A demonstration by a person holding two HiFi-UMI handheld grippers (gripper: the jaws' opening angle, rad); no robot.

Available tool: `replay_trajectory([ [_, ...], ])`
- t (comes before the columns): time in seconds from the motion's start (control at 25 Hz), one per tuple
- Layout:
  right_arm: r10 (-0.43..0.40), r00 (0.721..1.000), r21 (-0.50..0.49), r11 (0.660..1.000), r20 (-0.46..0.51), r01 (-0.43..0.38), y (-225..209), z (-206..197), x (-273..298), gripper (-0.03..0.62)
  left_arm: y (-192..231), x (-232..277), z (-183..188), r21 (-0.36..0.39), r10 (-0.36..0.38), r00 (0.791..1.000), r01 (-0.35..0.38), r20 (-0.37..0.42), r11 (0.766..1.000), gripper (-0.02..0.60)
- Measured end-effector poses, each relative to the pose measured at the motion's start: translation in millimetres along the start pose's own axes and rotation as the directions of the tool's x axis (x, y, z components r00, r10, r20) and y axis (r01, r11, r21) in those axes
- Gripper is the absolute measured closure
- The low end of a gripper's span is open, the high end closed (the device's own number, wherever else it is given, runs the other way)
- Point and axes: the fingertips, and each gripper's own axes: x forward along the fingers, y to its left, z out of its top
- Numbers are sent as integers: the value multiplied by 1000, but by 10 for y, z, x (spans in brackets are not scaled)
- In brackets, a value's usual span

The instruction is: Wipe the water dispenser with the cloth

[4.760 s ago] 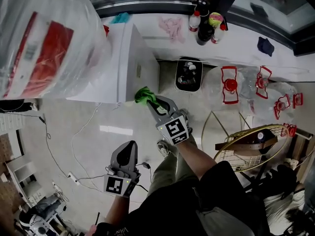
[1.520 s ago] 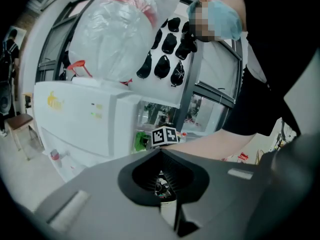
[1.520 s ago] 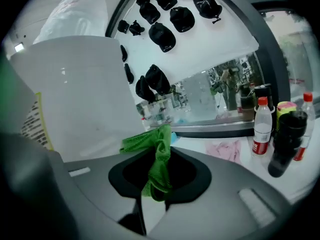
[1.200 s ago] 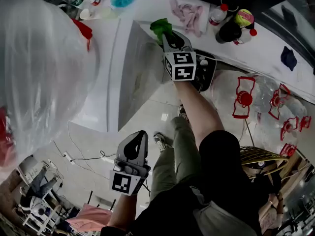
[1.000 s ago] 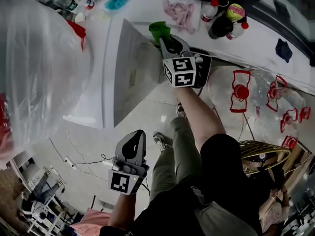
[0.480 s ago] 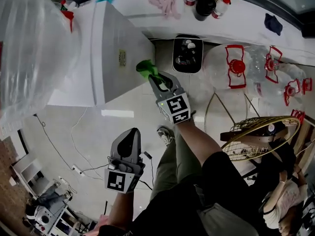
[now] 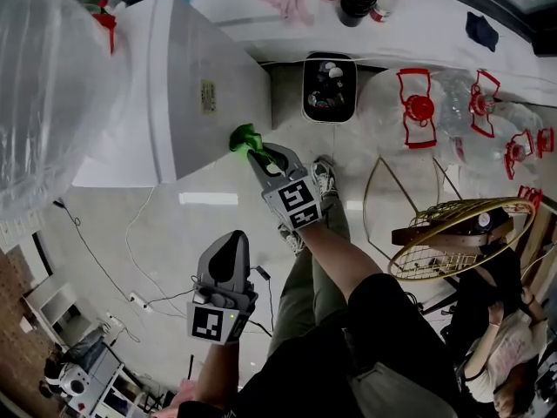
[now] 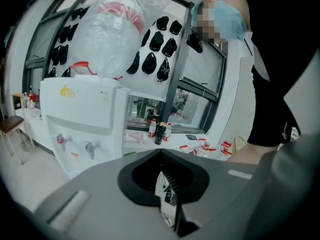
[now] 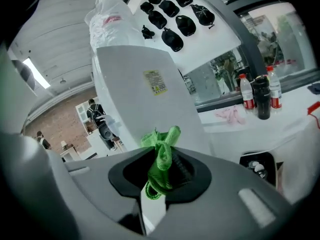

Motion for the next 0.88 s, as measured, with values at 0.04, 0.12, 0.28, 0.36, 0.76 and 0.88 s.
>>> replay_trajectory([
  [0.04,-1,1000,4,1000,-3,1,-45,28,66,513,7,35,14,-4,6,1000,-6,2,1000,580],
  [0.12,0,1000,0,1000,-11,0,-140,81,215,513,21,119,40,-16,23,1000,-23,5,1000,580],
  [0.28,-11,1000,-4,1000,-25,11,-423,248,545,513,75,334,102,-41,50,999,-50,3,998,580],
  [0.36,-15,1000,-8,1000,-28,15,-595,353,730,513,116,443,133,-51,63,998,-62,2,997,580],
  [0.76,-97,995,-60,994,-17,96,-1436,1049,1515,513,230,750,202,-95,129,992,-128,-3,987,580],
  [0.88,-126,992,-65,990,-21,124,-1596,1155,1613,513,243,750,213,-97,148,989,-148,-6,984,580],
])
